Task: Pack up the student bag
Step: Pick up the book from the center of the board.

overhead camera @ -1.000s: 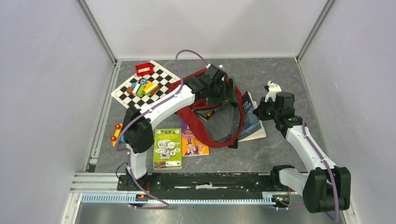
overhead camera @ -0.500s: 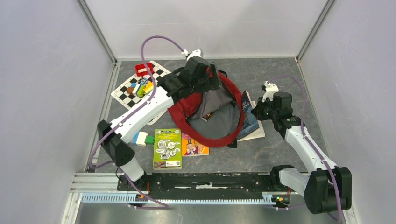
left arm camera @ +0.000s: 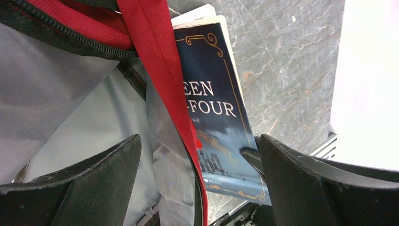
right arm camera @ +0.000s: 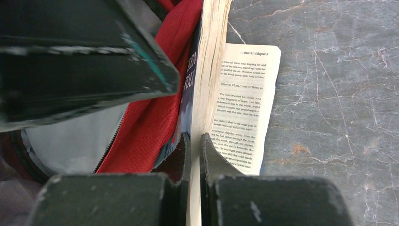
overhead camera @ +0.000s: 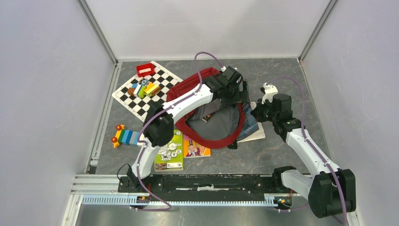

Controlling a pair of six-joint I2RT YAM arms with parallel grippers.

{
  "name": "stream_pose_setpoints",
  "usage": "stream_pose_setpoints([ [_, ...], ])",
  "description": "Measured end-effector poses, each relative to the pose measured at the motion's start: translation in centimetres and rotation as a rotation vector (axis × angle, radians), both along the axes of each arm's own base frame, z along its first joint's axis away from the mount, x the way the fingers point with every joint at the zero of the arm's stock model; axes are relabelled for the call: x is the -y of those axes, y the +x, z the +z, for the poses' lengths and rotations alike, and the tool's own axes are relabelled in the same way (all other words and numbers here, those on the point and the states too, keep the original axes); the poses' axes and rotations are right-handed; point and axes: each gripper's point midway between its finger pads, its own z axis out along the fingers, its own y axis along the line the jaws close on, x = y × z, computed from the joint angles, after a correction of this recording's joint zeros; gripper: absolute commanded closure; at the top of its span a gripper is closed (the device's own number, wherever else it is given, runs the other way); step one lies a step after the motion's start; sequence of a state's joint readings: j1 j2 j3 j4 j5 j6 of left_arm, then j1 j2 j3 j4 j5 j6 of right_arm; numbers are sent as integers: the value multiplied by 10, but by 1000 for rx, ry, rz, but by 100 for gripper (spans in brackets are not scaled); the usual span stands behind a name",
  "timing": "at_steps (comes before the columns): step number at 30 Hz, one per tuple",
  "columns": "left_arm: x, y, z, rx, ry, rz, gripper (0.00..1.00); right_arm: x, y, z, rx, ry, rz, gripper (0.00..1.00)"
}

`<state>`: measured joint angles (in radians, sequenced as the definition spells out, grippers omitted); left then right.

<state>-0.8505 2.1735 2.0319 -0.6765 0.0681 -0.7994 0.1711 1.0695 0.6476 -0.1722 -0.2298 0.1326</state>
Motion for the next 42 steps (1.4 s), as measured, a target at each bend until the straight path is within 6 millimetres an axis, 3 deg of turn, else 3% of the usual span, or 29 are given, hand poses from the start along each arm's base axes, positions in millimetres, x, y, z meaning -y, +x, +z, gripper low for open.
stream_pose_setpoints([
  [5,6,1,-18,-36,9,-7,0,-3,-2,1,12,-4,12,100],
  [8,8,2,-14,-29,1,-6,2,-5,-2,1,14,-5,17,100],
  [13,8,8,-9,-2,2,10,18,-7,-2,2,20,-11,22,100],
  [21,14,6,-6,18,-7,5,19,-9,-2,2,24,-17,26,100],
  [27,32,12,10,38,-70,-22,21,-12,-2,3,34,-23,39,100],
  [35,39,15,-7,23,-62,-28,31,-15,-1,4,45,-29,52,100],
  [38,41,13,-19,-9,-49,-37,42,-16,-1,5,49,-30,57,100],
  [42,38,11,-35,-49,-11,-30,77,-16,-2,3,49,-39,55,100],
])
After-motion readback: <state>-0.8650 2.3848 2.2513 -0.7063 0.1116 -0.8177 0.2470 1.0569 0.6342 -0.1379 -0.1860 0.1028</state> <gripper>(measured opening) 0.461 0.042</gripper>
